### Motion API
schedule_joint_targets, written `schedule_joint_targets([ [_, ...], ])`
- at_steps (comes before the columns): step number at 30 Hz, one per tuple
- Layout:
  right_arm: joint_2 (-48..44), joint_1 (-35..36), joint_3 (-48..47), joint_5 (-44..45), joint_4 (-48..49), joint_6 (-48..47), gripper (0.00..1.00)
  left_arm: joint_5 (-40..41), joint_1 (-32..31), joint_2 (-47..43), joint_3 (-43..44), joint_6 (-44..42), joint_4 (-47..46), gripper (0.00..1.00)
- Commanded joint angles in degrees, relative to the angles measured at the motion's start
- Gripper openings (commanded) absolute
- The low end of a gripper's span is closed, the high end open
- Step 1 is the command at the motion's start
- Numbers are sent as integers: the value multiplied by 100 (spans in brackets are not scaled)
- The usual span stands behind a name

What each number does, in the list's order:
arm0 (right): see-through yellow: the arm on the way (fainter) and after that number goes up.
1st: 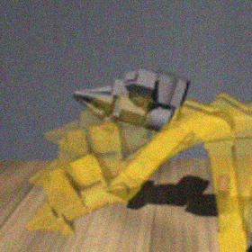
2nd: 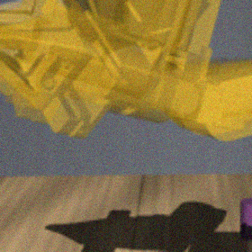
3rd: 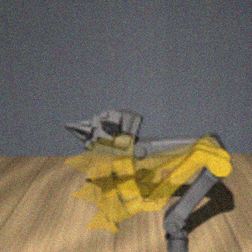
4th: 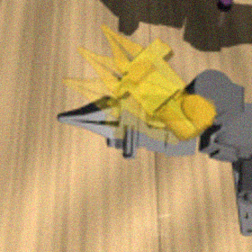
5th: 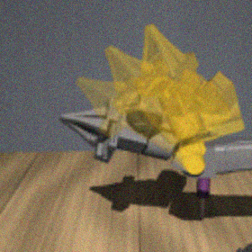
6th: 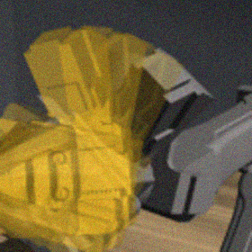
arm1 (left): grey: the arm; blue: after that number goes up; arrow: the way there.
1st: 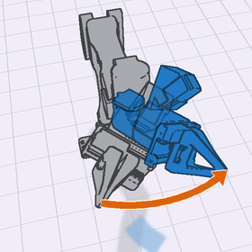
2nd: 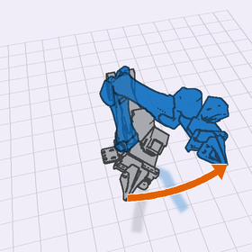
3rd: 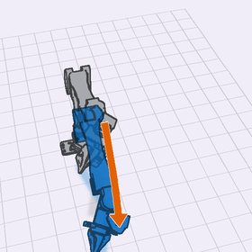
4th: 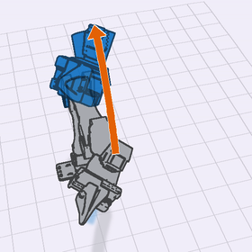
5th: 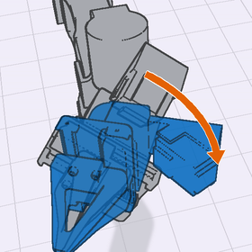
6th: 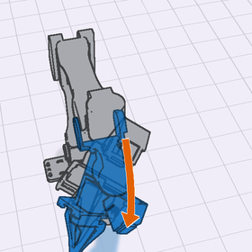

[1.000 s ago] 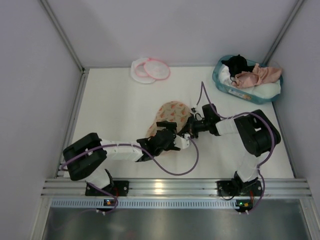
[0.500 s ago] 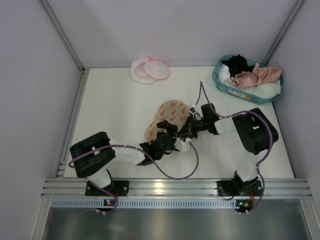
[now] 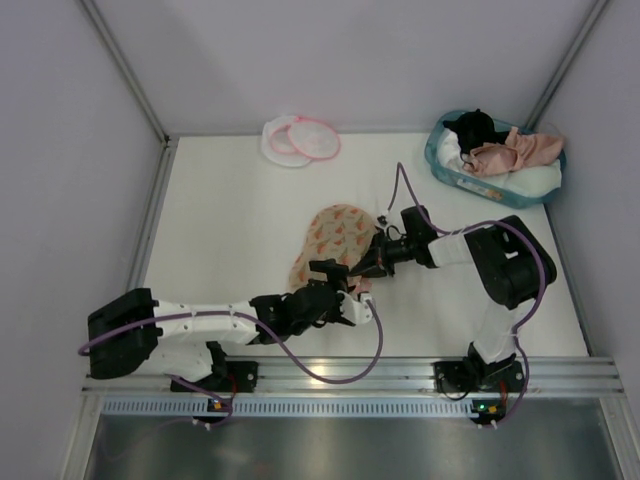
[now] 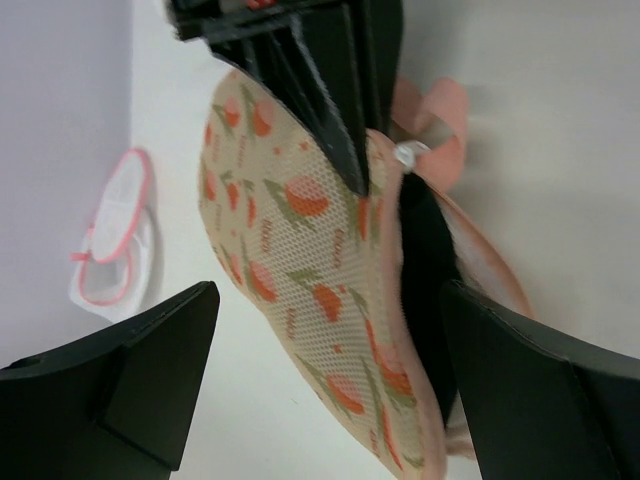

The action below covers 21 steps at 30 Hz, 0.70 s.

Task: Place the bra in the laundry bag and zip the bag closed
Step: Zip the laundry bag at the center of the board.

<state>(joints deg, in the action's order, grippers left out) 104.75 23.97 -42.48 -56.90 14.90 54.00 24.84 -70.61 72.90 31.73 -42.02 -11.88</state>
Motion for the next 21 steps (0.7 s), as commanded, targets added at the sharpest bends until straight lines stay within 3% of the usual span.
schedule_joint_targets([
  [1,-16,126,-191,-145,31,-82,0,-339,-23,-118,132,510,651,98],
  [9,-86,117,-138,-102,-30,-135,0,81,-6,171,273,888,398,97],
  [21,-130,135,-68,-102,40,-109,0,-181,389,136,431,1038,98,97],
])
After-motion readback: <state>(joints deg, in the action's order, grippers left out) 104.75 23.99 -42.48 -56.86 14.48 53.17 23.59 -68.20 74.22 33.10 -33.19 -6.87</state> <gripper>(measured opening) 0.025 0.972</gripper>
